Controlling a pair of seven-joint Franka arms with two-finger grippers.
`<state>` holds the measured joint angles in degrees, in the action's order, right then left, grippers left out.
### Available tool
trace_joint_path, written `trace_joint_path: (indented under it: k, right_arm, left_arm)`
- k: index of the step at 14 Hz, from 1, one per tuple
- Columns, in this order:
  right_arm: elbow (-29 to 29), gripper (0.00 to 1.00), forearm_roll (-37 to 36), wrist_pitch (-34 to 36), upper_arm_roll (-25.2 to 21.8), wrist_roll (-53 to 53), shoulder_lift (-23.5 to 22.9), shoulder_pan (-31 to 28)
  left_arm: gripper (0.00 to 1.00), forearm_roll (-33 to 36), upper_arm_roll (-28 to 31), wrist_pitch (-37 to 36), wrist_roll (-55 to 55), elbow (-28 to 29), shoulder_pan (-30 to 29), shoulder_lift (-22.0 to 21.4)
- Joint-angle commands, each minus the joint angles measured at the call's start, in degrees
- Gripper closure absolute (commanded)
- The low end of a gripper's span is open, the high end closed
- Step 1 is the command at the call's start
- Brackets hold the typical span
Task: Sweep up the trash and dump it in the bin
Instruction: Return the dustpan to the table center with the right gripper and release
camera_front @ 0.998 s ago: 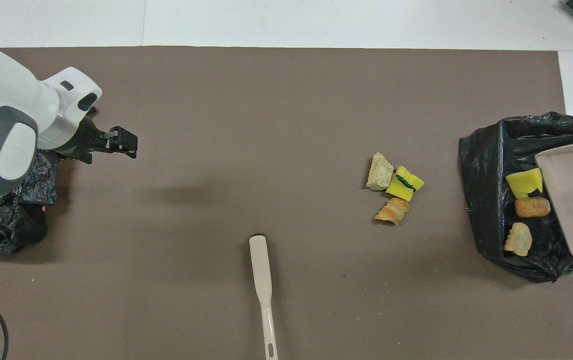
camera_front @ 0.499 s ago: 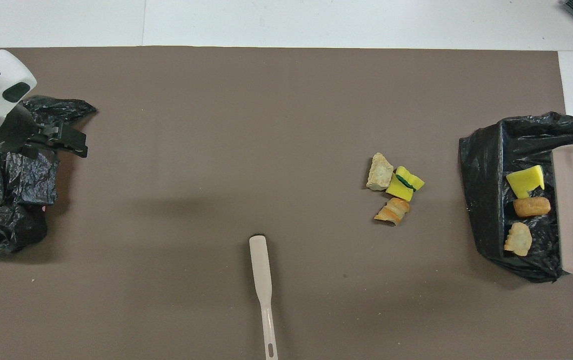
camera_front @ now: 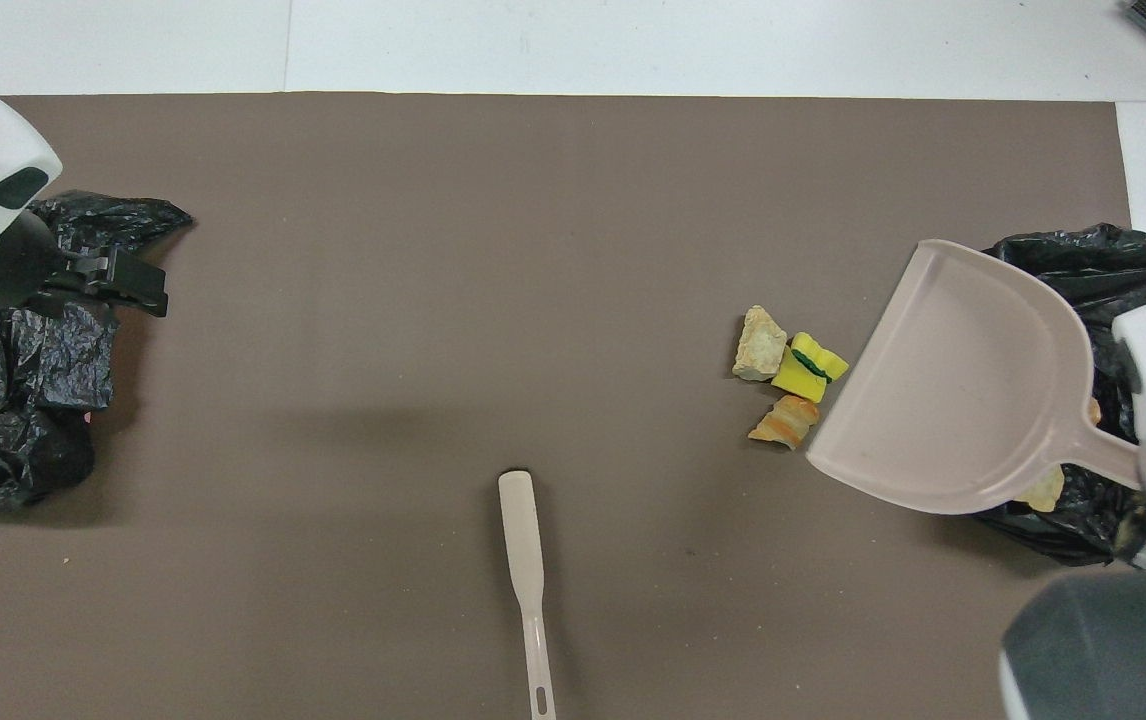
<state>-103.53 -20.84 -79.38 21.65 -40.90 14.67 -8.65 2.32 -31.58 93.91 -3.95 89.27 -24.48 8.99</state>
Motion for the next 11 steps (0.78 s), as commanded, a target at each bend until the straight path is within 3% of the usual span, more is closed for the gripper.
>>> trace_joint_path:
  k: [1,4,6,9,11]
  right_arm:
    - [-0.3,1.0,10.3,0.1,3.4,19.1,-0.8,0.7]
    - [1.1,1.0,16.7,-5.8,4.6,42.9,-7.4,8.6]
    - [5.3,1.0,17.9,-9.5,4.6,58.0,-15.6,14.2]
    - [14.2,1.0,17.9,-16.9,4.6,73.8,-29.7,19.8]
    - [17.2,1.0,17.9,-23.2,4.5,76.8,-35.6,21.7]
  left_arm:
    - [0.0,1.0,-0.3,0.0,1.0,0.6,-0.7,-0.6]
    - [0.0,0.9,-0.3,-0.1,1.1,0.6,-0.8,-0.6]
    - [0.0,0.9,0.8,0.2,1.0,0.5,0.9,-0.7]
    - [0.0,0.9,11.0,0.4,1.0,0.1,10.8,-1.0]
    - [0.0,0.8,18.0,0.4,1.0,0.1,17.1,-1.0]
